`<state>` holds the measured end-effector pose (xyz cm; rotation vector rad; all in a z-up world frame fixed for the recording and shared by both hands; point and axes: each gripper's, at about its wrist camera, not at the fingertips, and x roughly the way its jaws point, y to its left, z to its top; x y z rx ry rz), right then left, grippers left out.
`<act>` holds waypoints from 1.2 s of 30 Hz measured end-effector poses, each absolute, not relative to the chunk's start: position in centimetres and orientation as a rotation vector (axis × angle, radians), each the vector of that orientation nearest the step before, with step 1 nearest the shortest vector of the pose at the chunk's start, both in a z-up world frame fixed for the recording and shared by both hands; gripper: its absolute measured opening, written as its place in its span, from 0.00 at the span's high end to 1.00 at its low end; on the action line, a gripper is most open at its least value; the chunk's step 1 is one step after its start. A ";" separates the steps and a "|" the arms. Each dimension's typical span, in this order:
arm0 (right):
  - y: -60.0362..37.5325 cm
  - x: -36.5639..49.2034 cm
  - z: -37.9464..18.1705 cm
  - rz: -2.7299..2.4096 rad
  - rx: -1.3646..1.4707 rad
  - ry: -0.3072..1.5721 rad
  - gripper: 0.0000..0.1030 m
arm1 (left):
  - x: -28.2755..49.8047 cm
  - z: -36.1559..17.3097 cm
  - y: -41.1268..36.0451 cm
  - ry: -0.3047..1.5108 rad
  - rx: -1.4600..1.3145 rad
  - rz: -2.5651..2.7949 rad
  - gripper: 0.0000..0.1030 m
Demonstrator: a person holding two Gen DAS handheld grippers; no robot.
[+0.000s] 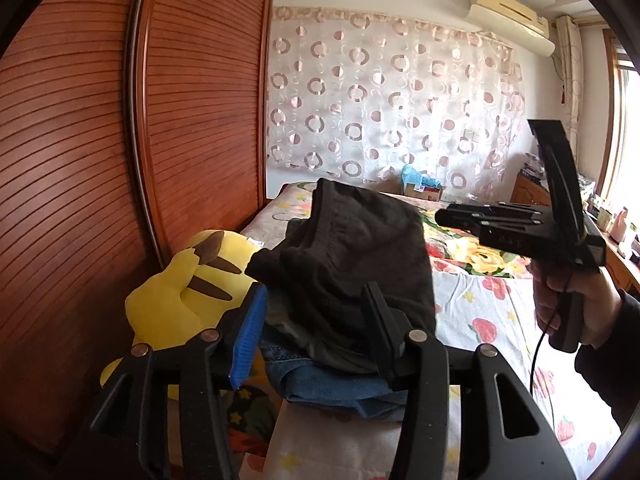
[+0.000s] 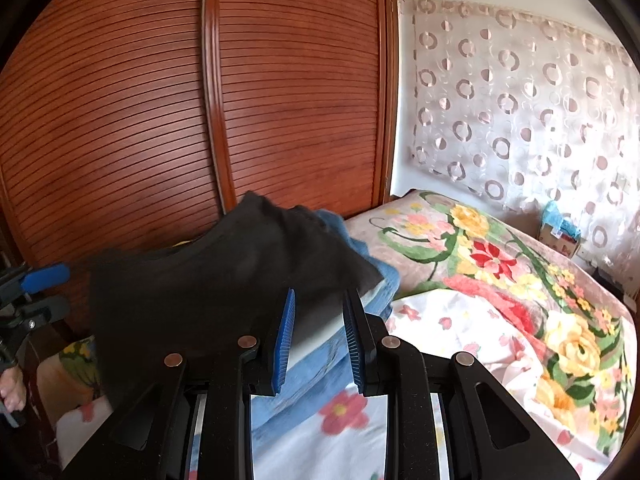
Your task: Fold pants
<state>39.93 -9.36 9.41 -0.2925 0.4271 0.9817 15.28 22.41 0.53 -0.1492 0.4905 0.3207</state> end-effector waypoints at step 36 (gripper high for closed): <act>-14.8 30.3 9.0 0.878 -0.222 0.458 0.46 | 11.1 1.7 18.4 0.469 -0.107 0.243 0.00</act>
